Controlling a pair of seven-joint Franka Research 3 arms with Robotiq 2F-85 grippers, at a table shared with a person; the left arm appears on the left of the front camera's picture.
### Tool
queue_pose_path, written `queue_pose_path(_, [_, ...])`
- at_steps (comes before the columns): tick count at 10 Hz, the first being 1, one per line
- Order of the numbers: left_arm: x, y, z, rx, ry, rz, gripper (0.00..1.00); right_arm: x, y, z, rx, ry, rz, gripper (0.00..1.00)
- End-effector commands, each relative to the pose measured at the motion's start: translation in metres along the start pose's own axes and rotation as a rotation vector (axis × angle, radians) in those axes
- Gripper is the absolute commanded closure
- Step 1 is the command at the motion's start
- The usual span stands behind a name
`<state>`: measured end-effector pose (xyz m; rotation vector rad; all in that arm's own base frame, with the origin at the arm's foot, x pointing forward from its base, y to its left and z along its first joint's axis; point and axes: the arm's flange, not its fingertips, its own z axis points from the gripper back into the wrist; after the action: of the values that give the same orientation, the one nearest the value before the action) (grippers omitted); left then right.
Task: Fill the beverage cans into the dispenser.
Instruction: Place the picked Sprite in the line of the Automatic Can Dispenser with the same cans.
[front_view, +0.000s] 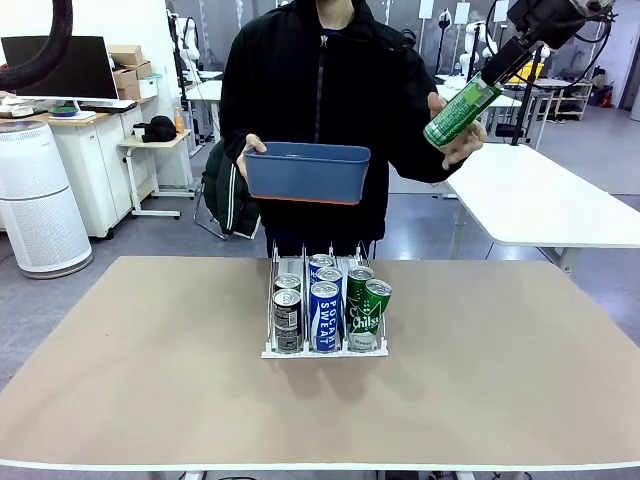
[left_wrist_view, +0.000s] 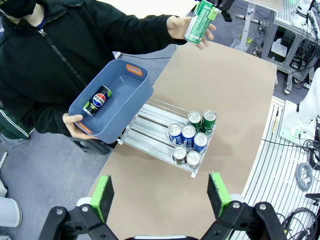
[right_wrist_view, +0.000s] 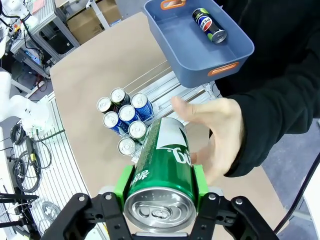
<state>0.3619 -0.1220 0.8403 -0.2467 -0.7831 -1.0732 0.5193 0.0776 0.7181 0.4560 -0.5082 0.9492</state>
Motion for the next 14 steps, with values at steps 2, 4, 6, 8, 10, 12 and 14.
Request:
queue_pose_path(2, [0.0, -0.001, 0.0, -0.005, -0.005, 0.006, 0.0, 0.0, 0.0, 0.001, 0.0, -0.003, 0.0, 1.0])
queue_pose_path(4, [0.0, -0.001, 0.0, -0.005, -0.005, 0.006, 0.0, 0.0, 0.0, 0.001, 0.0, -0.003, 0.0, 1.0])
queue_pose_path(6, [0.0, -0.001, 0.0, -0.005, -0.005, 0.006, 0.0, 0.0, 0.0, 0.001, 0.0, -0.003, 0.0, 1.0])
queue_pose_path(8, [0.0, -0.001, 0.0, -0.005, -0.005, 0.006, 0.0, -0.004, 0.006, 0.006, -0.026, 0.008, -0.014, 0.42])
queue_pose_path(10, [0.0, -0.001, 0.0, -0.005, -0.005, 0.006, 0.0, -0.006, 0.01, 0.009, -0.038, -0.008, -0.007, 0.42])
queue_pose_path(12, [0.0, -0.001, 0.0, -0.005, -0.005, 0.006, 0.0, -0.008, 0.012, 0.01, -0.024, -0.005, -0.013, 0.42])
queue_pose_path(14, [0.0, -0.001, 0.0, -0.005, -0.005, 0.006, 0.0, -0.018, 0.023, 0.02, -0.021, 0.032, -0.015, 0.42])
